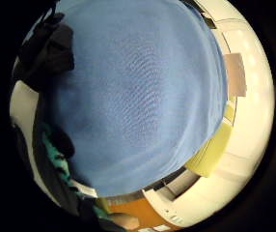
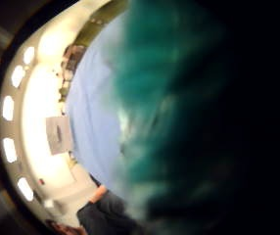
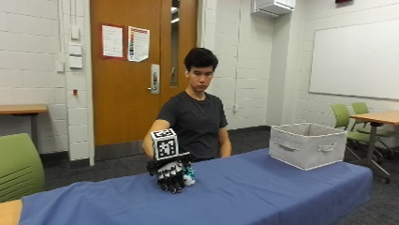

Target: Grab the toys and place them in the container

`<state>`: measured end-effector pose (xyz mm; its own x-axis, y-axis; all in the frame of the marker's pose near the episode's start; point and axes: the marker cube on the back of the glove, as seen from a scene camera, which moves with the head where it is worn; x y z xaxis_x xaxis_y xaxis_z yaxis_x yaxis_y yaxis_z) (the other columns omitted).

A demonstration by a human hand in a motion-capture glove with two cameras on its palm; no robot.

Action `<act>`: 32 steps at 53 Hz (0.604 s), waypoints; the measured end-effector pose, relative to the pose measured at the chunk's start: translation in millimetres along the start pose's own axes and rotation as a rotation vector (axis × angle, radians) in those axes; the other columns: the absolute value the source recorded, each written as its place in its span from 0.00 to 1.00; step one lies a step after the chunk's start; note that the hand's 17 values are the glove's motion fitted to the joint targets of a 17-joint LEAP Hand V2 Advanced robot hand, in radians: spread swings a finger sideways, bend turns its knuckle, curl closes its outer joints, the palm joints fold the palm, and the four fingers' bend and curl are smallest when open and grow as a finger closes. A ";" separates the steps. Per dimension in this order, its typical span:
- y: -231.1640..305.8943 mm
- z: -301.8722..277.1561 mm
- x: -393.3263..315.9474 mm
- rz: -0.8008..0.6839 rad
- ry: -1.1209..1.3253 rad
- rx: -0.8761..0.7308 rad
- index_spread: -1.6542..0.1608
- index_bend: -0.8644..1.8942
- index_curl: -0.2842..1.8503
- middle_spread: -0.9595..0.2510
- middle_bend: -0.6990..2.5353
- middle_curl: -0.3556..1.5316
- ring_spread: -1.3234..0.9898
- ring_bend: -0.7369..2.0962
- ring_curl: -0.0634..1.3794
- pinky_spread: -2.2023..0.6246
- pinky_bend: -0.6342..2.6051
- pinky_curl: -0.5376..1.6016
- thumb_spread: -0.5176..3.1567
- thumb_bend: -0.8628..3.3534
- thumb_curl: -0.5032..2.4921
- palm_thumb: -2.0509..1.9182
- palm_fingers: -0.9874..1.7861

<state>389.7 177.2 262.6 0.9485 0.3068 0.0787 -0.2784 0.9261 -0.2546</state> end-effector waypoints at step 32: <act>-15.9 -70.7 -29.0 -0.089 0.150 0.088 0.74 0.34 0.30 0.50 0.41 0.49 0.38 0.66 0.35 0.62 0.45 0.42 0.43 0.26 0.34 0.69 0.76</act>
<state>377.3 138.1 196.2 0.9800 0.1929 -0.0489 -0.1985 0.9657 -0.1672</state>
